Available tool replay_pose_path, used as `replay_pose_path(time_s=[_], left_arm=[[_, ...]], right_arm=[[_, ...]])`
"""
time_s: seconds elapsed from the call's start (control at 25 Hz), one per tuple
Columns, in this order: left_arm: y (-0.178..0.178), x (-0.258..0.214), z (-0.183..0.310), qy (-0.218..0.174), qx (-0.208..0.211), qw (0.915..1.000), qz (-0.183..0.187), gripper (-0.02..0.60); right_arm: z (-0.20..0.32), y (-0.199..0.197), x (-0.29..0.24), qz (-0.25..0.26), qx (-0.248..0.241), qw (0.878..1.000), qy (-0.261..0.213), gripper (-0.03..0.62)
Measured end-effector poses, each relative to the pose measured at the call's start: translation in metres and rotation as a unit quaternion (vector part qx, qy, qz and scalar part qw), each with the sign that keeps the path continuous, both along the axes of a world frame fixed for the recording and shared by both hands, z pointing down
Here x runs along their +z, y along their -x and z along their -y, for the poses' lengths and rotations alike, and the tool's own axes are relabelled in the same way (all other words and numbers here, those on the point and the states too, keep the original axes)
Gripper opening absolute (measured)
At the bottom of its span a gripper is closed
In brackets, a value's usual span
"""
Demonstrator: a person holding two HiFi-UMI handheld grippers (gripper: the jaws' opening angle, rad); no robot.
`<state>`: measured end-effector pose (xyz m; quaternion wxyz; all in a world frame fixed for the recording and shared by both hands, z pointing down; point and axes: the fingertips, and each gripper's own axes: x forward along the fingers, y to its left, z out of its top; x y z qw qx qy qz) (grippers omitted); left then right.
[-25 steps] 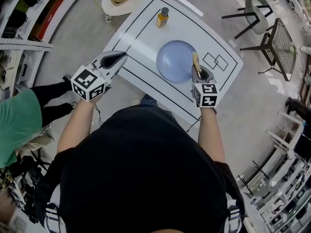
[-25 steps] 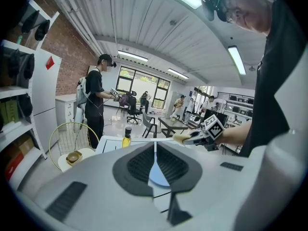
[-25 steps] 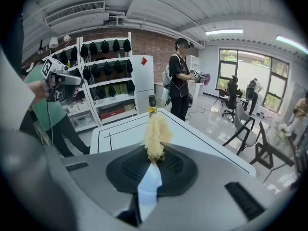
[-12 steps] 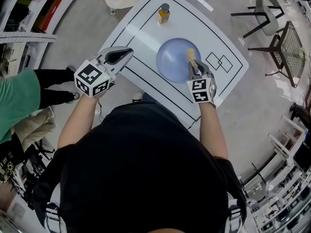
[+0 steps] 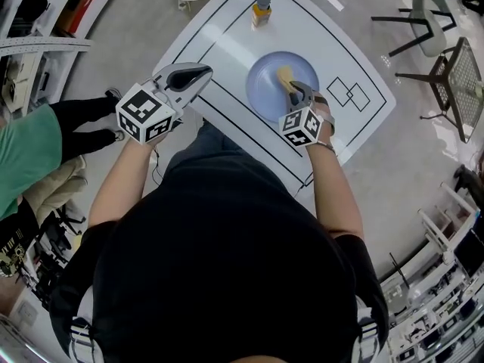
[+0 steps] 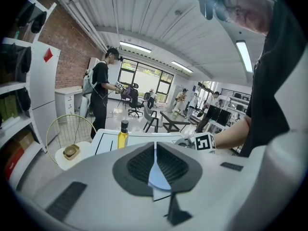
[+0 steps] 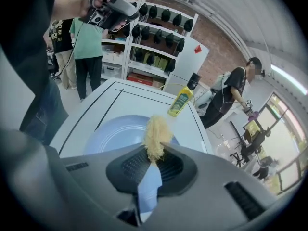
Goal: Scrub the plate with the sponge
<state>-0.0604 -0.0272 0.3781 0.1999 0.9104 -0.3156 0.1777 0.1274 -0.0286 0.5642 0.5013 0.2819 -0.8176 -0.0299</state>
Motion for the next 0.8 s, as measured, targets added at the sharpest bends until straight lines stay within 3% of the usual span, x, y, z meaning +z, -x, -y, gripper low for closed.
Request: replay_pose_path(time_s=[0.4,0.6,0.8], left_arm=[[-0.001,0.011,0.008,0.012,0.019,0.9997,-0.010,0.021],[0.004,0.028,0.016,0.028,0.030,0.9990,-0.019,0.021],[0.007,0.040,0.026,0.037,0.032,0.9982,-0.034,0.021]], right_arm=[[-0.010,0.027,0.041,-0.067,-0.073,0.995,-0.006,0.028],[-0.013,0.040,0.062,-0.128,-0.124,0.983,-0.032,0.028],[-0.020,0.048,0.079,-0.152,-0.151,0.976,-0.024,0.028]])
